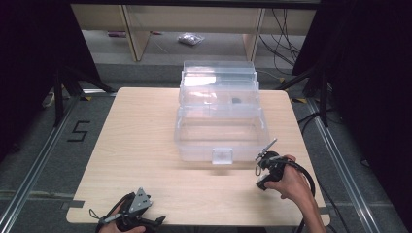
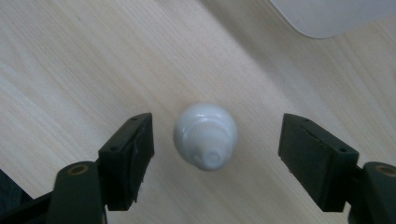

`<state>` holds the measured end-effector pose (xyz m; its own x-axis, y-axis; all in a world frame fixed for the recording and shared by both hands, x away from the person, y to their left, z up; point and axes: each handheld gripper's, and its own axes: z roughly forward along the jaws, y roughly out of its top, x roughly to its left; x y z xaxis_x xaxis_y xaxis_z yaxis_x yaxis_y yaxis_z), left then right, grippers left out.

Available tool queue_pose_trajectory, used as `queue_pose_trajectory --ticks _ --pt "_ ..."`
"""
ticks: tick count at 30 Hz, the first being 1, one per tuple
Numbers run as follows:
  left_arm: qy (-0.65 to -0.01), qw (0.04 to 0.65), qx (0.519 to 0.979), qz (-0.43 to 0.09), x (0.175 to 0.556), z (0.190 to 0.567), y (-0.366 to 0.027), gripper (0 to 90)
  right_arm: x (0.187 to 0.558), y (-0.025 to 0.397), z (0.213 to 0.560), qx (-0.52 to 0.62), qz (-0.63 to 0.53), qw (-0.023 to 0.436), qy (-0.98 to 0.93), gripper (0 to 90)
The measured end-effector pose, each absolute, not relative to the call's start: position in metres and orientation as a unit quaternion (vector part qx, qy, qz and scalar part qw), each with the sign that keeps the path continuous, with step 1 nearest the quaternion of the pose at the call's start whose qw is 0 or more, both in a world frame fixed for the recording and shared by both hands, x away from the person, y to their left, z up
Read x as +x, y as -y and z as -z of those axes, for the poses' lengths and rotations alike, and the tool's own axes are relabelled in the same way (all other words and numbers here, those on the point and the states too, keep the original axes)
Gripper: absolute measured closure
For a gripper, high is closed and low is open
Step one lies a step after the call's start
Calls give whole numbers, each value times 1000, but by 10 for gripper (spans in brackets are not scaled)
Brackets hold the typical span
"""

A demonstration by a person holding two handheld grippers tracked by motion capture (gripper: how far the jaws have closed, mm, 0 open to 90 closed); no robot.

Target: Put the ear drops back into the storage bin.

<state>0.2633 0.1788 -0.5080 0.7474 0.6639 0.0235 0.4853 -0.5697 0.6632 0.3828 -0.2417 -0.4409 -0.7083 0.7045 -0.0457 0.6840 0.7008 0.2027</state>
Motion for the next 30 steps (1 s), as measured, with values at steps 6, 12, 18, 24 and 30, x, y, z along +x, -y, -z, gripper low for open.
queue_pose_trajectory --ticks 6,12,18,24,30 --pt "-328 332 874 -137 263 508 -179 151 389 239 447 363 -77 45 -927 350" --pt "-327 329 874 -142 263 508 -178 151 393 239 449 360 -61 45 -930 441" --pt "-332 333 871 -137 262 509 -178 151 393 236 450 364 -60 37 -929 493" --pt "-324 330 875 -140 262 508 -178 151 396 235 451 367 -44 28 -929 552" --pt "-324 330 875 -140 262 508 -178 151 395 232 451 370 -45 24 -928 599"
